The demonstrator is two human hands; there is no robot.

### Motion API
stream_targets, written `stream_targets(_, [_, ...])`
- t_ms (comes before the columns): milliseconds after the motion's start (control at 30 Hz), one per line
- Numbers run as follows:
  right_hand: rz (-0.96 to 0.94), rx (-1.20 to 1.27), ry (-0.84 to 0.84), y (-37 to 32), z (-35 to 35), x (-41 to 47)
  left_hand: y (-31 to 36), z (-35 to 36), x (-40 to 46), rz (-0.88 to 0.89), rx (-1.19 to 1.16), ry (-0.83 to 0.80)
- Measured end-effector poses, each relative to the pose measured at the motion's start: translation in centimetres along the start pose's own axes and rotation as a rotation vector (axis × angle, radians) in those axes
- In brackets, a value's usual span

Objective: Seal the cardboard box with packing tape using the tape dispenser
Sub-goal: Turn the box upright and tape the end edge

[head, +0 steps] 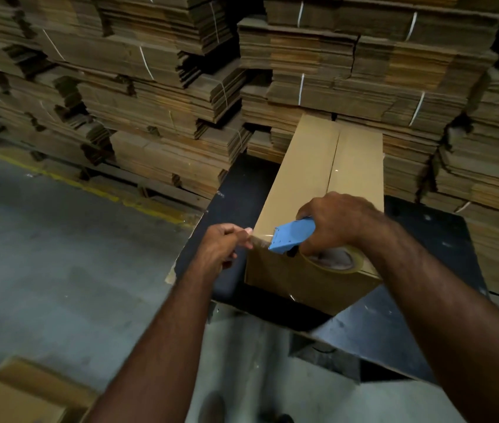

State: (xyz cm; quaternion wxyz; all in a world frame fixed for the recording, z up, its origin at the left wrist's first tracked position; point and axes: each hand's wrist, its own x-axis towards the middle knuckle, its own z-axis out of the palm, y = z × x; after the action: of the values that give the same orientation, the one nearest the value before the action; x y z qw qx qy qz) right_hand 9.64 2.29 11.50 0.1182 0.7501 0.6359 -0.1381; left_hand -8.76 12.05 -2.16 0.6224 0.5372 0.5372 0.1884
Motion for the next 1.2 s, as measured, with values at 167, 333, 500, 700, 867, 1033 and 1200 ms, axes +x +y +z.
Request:
stream_targets(167, [0.039, 0.017, -0.031, -0.3, -0.3, -0.2, -1.2, -1.6, 0.8, 0.021, 0.263, 0.047])
stream_targets(333, [0.066, 0.041, -0.044, -0.5, -0.4, -0.3, -2.0, 0.4, -2.4, 0.503, 0.324, -0.001])
stream_targets(500, [0.087, 0.049, -0.060, -0.8, -0.6, -0.2, -4.5, 1.4, -2.8, 0.407, 0.385, -0.143])
stream_targets(700, [0.109, 0.032, -0.086, -1.0, -0.7, -0.4, -2.8, 1.8, -3.0, 0.886, 0.549, 0.018])
stream_targets(867, [0.099, 0.027, -0.084, -1.0, -0.7, -0.4, -2.4, 3.0, -2.8, 0.912, 0.795, 0.089])
stream_targets(1033, [0.038, 0.050, -0.076, -0.6, -0.8, -1.0, -2.7, 2.9, -2.3, 0.941, 0.825, 0.118])
stream_targets(1200, [-0.015, 0.085, -0.016, -0.1, -0.7, -1.8, -2.4, 4.0, -3.2, 0.909, 0.798, 0.209])
